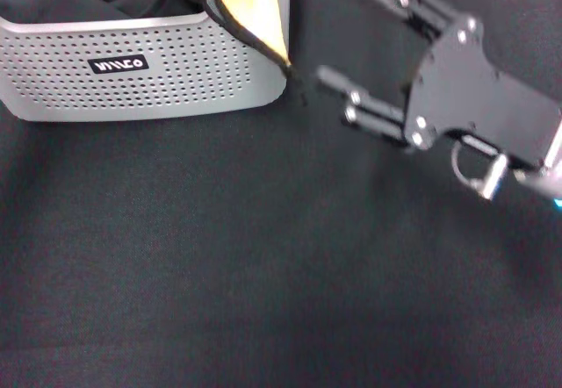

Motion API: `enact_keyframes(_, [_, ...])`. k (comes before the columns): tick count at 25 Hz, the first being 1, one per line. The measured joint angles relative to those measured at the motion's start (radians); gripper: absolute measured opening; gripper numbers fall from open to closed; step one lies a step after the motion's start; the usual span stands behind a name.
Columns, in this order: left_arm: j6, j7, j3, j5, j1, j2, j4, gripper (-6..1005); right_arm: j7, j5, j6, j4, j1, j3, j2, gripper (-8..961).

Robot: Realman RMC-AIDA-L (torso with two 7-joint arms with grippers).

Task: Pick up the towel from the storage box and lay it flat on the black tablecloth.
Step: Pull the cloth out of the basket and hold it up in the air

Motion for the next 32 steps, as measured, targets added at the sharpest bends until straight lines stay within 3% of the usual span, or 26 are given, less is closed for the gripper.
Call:
enact_keyframes(8, [-0.013,0.024,0.116,-0.022,0.078,-0.003,-0.001,8,0.162,0.134,0.005,-0.021,0.069,-0.03,0.0,541])
enact_keyframes(13, [-0.074,0.029,0.222,-0.028,0.137,-0.003,-0.002,7,0.274,0.159,0.02,0.024,0.125,-0.025,0.0,512])
enact_keyframes(16, [-0.083,0.033,0.26,-0.028,0.144,-0.004,-0.002,7,0.365,0.159,0.047,0.063,0.179,-0.033,0.0,494])
enact_keyframes(20, [-0.09,0.032,0.272,-0.028,0.135,-0.005,-0.003,7,0.414,0.156,0.059,0.076,0.2,-0.052,0.0,475])
enact_keyframes(32, [-0.113,0.028,0.281,-0.028,0.123,-0.003,-0.007,8,0.434,0.172,0.07,0.067,0.168,-0.112,0.0,400])
